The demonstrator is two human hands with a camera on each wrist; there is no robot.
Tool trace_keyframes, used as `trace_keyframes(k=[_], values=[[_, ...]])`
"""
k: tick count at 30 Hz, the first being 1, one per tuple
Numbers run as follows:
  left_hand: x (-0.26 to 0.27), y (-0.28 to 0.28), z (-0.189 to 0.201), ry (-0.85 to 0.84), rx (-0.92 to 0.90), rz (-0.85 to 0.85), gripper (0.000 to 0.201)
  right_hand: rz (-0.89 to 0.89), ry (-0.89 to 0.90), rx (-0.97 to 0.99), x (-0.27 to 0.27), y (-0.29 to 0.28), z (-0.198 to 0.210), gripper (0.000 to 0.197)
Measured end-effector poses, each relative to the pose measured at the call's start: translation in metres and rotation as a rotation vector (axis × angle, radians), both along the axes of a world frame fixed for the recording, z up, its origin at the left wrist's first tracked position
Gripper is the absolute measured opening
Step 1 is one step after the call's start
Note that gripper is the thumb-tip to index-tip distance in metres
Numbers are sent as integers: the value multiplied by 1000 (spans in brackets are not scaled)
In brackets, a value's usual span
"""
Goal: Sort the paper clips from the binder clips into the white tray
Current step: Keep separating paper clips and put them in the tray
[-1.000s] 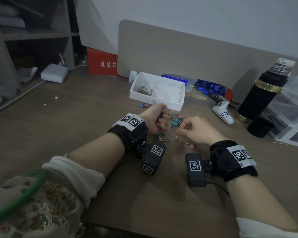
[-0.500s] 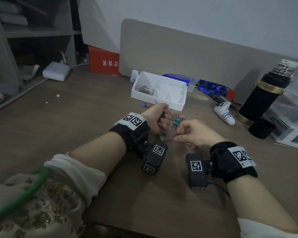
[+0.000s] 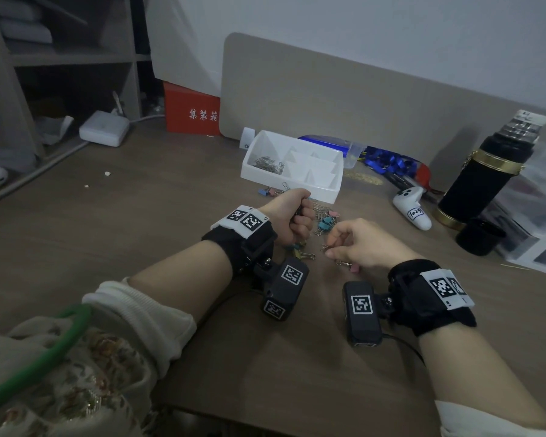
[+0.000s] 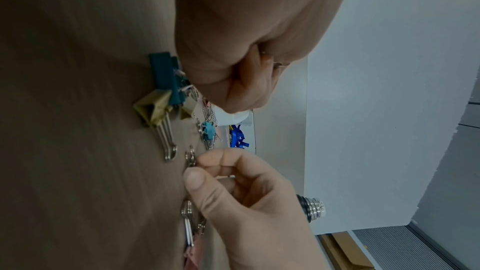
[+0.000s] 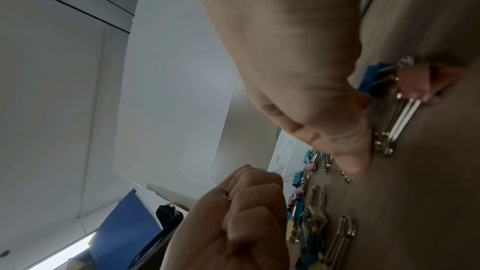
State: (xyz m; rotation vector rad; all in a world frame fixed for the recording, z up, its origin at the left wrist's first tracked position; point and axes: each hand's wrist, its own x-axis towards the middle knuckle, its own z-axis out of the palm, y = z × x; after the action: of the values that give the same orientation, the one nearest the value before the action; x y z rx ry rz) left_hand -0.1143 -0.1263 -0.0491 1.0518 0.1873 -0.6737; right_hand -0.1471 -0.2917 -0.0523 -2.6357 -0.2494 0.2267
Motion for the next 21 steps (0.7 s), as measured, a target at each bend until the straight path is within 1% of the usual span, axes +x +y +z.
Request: trace_keyframes(k=[3, 9, 15, 18, 21], values=[[0, 0, 0, 0, -2, -1, 42, -33, -26, 32, 2, -1, -3, 7], [1, 0, -1, -2, -9, -8, 41, -28, -26, -4, 3, 0, -5, 13], [1, 0, -1, -10, -11, -9, 41, -11, -27, -115, 2, 4, -4, 21], [1, 0, -1, -8, -5, -11, 41, -5, -38, -165, 0, 5, -3, 20], [1, -1, 0, -6, 7, -18, 41, -36, -109, -115, -1, 7, 0, 18]])
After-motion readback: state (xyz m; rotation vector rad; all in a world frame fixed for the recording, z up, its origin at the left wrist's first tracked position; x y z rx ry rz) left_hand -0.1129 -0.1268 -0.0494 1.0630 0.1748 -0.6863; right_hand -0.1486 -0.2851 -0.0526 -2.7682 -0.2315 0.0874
